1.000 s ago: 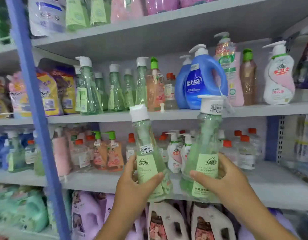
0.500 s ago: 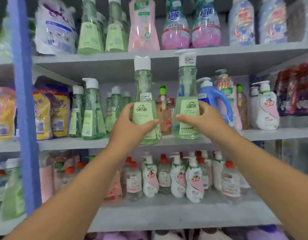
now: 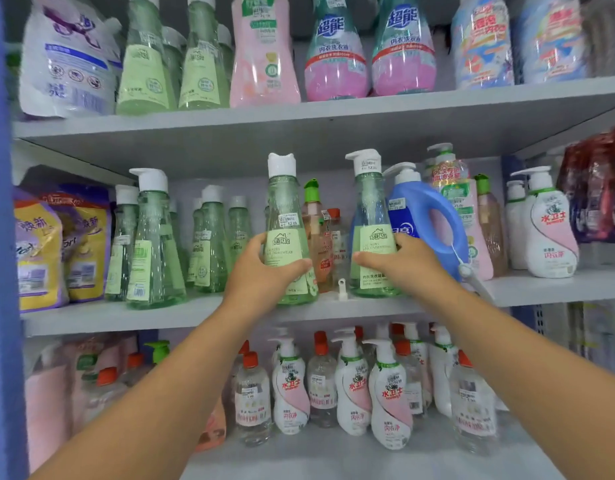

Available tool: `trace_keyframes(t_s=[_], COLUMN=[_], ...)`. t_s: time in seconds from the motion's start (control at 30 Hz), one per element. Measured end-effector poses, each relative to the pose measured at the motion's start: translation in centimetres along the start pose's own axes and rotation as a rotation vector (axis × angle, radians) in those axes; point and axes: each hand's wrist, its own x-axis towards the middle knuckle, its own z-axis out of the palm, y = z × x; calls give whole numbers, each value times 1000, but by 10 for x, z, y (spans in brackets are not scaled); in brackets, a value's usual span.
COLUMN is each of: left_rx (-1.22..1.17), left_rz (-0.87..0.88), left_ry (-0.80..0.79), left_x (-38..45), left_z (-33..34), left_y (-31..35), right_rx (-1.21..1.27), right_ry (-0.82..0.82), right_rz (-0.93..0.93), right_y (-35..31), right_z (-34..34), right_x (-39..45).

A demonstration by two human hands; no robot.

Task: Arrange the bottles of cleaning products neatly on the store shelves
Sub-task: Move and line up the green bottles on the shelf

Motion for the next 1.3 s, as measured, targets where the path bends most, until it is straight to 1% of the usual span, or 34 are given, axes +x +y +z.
trace_keyframes(t_s=[0.1, 0.2, 0.3, 0.4, 0.47, 0.53, 0.6, 0.63, 0.67, 0.73, 0.8, 0.83, 0.87, 0.9, 0.97, 1.0, 1.03, 1.07, 1.13, 1.23, 1.3], left_rx=[31, 58, 69, 41, 43, 56, 91, 118, 154, 187, 204, 212, 215, 206, 219, 233, 232, 219, 181, 171, 198], left_rz=[-4, -13, -20, -16, -3, 10, 2, 8, 34, 117, 179, 162, 101, 17, -150, -191, -194, -170, -114, -106, -108], left_ry=[-12, -33, -93, -129, -156, -185, -186, -155, -92, 109, 365, 468, 511, 475, 234, 109, 29, -3, -10, 32, 93], left_x=[5, 10, 16, 21, 21, 23, 24, 25, 27, 32, 40, 44, 49, 52, 54, 53, 53, 54, 59, 64, 68], left_z=[2, 3, 6, 14, 21, 24, 15, 5, -12, -55, -106, -129, -148, -161, -174, -176, -179, -183, -198, -229, -244], left_y=[-3, -4, -5, -5, -4, -5, -3, -4, -5, -13, -30, -40, -51, -58, -69, -75, -80, -87, -100, -121, -135], right_rx=[9, 11, 1, -196, -310, -372, -387, -352, -288, -134, -8, 26, 30, 12, -37, -67, -101, -137, -187, -206, -248], right_ry=[-69, -72, 14, 154, 192, 223, 309, 355, 386, 402, 318, 260, 212, 176, 104, 61, 15, -34, -90, -39, -15], right_rz=[8, 10, -49, -128, -125, -94, -111, -158, -221, -354, -446, -468, -481, -483, -439, -395, -343, -287, -214, -240, -207], right_y=[-1, 0, 4, 3, -1, -6, -16, -24, -32, -53, -75, -85, -96, -107, -123, -129, -134, -138, -144, -157, -167], right_z=[-2, 0, 6, 14, 20, 25, 26, 26, 27, 37, 58, 70, 84, 98, 128, 144, 160, 176, 205, 235, 246], right_x=[2, 2, -1, 0, -3, -3, -9, -14, -21, -38, -51, -54, -54, -52, -40, -31, -21, -12, 5, 26, 41])
